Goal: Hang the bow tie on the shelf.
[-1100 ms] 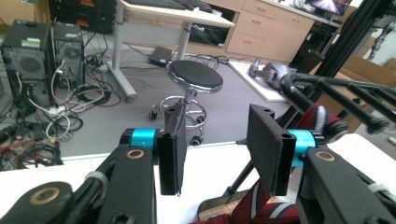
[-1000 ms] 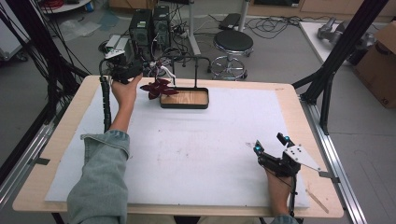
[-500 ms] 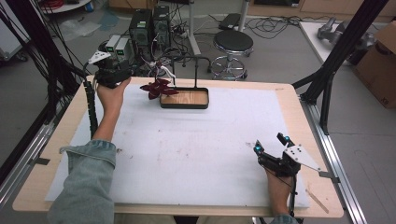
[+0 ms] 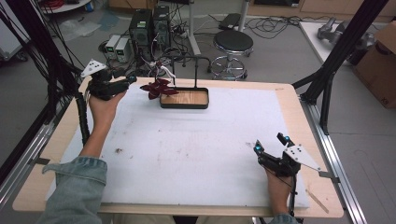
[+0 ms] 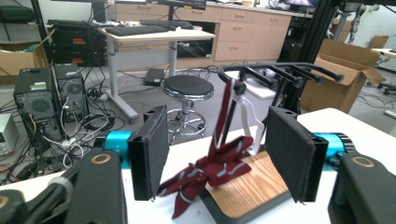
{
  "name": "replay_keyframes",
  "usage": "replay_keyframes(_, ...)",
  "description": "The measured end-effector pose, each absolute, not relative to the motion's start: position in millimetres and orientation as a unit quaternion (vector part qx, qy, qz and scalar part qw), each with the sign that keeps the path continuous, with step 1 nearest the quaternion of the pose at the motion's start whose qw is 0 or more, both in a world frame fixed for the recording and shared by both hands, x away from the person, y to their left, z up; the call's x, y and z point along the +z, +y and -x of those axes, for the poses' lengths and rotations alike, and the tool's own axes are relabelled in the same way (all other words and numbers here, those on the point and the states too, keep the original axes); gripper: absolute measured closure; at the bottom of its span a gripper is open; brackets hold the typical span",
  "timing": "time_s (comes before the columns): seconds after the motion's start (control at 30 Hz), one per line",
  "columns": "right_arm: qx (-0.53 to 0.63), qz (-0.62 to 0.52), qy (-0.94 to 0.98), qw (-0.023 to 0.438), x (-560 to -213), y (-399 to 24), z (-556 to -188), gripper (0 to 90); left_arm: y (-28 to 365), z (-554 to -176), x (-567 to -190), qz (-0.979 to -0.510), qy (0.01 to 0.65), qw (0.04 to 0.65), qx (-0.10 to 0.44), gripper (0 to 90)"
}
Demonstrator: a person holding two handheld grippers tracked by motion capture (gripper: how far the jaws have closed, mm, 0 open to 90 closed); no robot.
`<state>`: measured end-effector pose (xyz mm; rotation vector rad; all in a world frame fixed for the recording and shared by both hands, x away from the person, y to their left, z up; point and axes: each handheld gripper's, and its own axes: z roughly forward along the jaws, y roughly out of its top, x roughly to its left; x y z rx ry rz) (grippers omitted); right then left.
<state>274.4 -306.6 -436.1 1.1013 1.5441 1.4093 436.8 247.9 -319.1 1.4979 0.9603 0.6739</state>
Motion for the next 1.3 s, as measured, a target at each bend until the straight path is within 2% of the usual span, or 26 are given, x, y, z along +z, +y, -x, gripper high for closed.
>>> replay_keyframes(0.6,0.55,-0.434,0.604,0.38,-436,-307,-274,11.7,263,-381,-339,-0.645,0.4,0.573,0.308,27.2)
replay_keyframes(0.8,0.55,-0.435,0.603,0.38,-436,-307,-274,11.7,268,-367,-350,-0.643,0.41,0.566,0.312,19.8)
replay_keyframes(1.3,0.548,-0.436,0.603,0.381,-436,-307,-273,11.7,277,-338,-375,-0.642,0.42,0.557,0.319,17.3)
